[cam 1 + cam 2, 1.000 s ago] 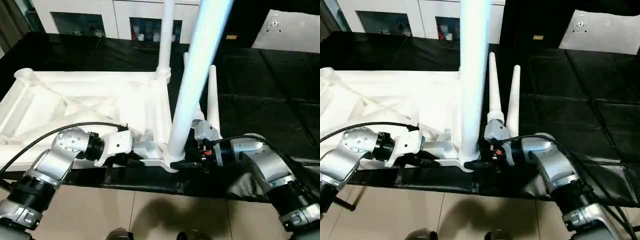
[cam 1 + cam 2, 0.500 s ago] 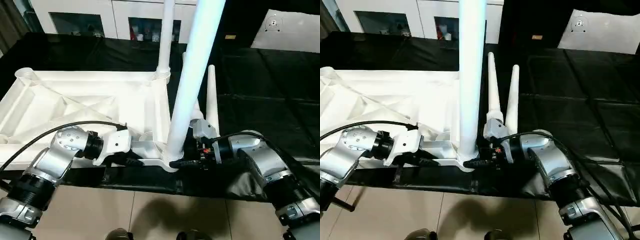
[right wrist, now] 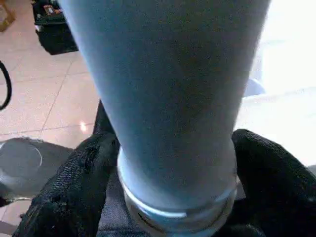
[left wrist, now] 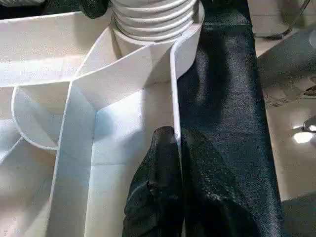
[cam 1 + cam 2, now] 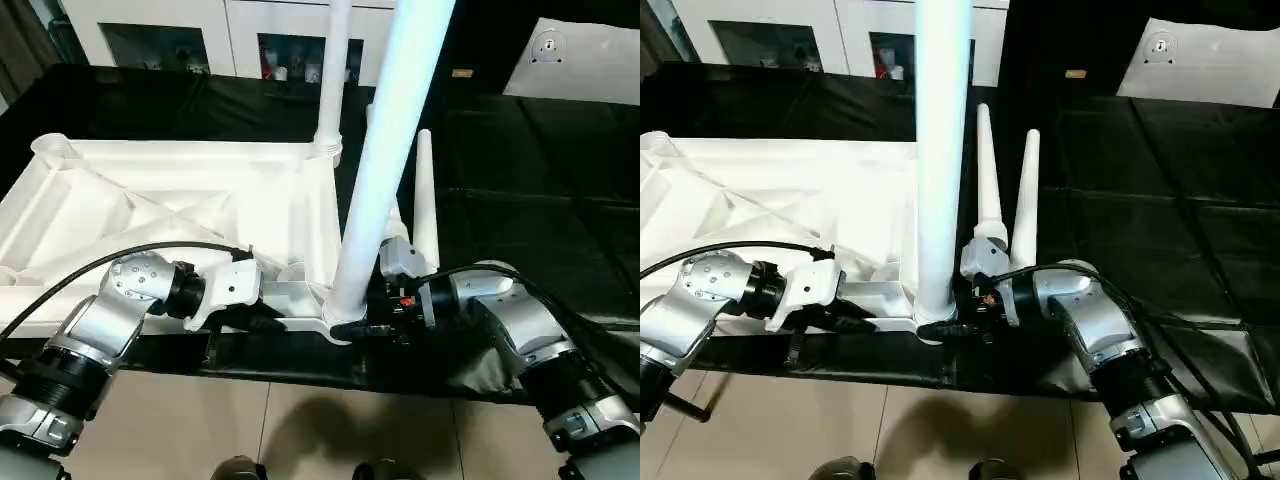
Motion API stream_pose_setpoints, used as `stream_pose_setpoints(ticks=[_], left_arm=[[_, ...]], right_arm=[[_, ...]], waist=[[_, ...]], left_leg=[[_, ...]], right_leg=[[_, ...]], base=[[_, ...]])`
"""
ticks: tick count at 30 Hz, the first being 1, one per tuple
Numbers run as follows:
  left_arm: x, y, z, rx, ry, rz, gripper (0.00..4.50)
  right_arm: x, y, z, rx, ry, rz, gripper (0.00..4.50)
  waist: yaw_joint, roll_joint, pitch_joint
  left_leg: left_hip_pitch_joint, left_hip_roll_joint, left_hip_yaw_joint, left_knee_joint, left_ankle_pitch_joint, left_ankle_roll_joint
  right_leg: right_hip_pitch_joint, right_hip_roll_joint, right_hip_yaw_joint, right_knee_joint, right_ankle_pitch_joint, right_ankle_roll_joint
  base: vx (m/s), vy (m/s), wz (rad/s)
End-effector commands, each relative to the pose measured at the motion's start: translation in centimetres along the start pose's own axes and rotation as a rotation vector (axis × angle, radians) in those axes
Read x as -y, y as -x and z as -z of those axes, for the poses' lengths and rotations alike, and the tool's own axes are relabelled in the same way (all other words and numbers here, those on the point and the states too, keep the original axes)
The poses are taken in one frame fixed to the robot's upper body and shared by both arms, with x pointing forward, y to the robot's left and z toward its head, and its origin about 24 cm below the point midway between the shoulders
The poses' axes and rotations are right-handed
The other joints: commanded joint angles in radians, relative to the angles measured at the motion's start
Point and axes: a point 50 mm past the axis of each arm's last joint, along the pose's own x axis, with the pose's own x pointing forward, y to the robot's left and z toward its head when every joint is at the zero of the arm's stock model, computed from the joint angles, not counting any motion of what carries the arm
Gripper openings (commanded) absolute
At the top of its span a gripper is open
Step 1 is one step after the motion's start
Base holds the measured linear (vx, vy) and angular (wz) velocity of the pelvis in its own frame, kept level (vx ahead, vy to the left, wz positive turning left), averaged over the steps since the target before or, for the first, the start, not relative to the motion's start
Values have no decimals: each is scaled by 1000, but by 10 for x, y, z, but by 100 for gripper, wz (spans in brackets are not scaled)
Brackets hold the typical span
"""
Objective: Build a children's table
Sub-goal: Rotate leg to tighten
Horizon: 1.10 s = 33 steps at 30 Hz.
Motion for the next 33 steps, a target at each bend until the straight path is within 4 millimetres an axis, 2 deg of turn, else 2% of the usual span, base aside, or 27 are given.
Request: stream_pose_setpoints(ticks=[1, 2, 6, 7, 12, 21, 24, 26, 27, 28, 29, 30, 32, 33], left_arm=[[0, 1, -4, 1, -41, 15, 0], [-1, 1, -4, 1, -41, 15, 0], [-1, 2, -4, -4, -43, 17, 0], [-1, 2, -4, -4, -43, 17, 0], [0, 2, -3, -8, -41, 22, 0], [3, 1, -2, 15, -8, 19, 0], [3, 1, -5, 56, 30, -2, 0], [2, 2, -12, 114, 83, -63, 0], [1, 2, -15, 139, 111, -105, 0], [0, 2, -18, 153, 131, -136, 0], [-1, 0, -23, 181, 184, -235, 0], [0, -1, -24, 183, 193, -258, 0], [1, -4, -25, 179, 234, -324, 0], [4, -9, -31, 213, 286, -381, 0]], right_arm=[[1, 3, -4, 33, 0, 4, 393], [0, 3, -4, 40, -4, 2, 365], [0, 2, -4, 49, -14, -4, 338], [0, 2, -4, 49, -14, -4, 314], [-2, 0, -2, 50, -31, -21, 284], [-10, -5, 9, 49, -110, -45, 274], [-12, -9, 12, 68, -184, -18, 273], [-13, -20, 11, 109, -228, 44, 272], [-13, -24, 10, 120, -238, 81, 272], [-12, -27, 10, 127, -245, 107, 272], [-10, -39, 8, 151, -275, 205, 272], [-10, -42, 8, 158, -287, 235, 272], [-6, -50, 7, 177, -329, 317, 272], [-5, -59, 4, 214, -373, 369, 272]], waist=[[-3, 9, -57], [-3, 10, -57], [-2, 11, -59], [-1, 11, -60], [-1, 11, -59], [1, 12, -57], [-2, 13, -54], [-3, 21, -49], [-6, 18, -50], [-10, 16, -47], [-18, 19, -45], [-24, 18, -44], [-40, 18, -45], [-45, 15, -44]], left_leg=[[4, 38, -4, -67, -72, 68], [4, 38, -4, -68, -73, 67], [5, 38, -4, -67, -70, 65], [4, 38, -5, -67, -66, 65], [4, 38, -4, -68, -72, 63], [3, 39, -5, -69, -70, 64], [4, 39, -5, -71, -84, 57], [5, 40, -7, -75, -113, 42], [6, 42, -6, -76, -116, 37], [2, 40, -8, -78, -114, 25], [2, 39, -10, -81, -125, 9], [-1, 38, -11, -82, -131, 3], [-1, 35, -12, -82, -129, -4], [-4, 34, -11, -81, -118, -1]], right_leg=[[57, -78, 43, -56, 97, -282], [57, -79, 43, -57, 96, -282], [58, -79, 43, -56, 104, -283], [59, -79, 43, -55, 110, -284], [58, -79, 43, -56, 108, -284], [58, -80, 43, -55, 113, -282], [56, -79, 42, -58, 88, -281], [53, -83, 44, -65, 32, -275], [54, -84, 45, -65, 28, -275], [55, -84, 45, -65, 12, -275], [55, -85, 45, -69, -22, -273], [56, -86, 45, -70, -42, -271], [56, -82, 48, -77, -86, -254], [56, -81, 49, -76, -70, -256]], base=[[0, 0, 0], [0, 0, 0], [0, 0, 0], [0, 0, 0], [0, 0, 0], [0, 0, 0], [0, 0, 0], [0, 0, 0], [0, 0, 0], [0, 0, 0], [0, 0, 0], [0, 0, 0], [0, 0, 0], [0, 0, 0]])
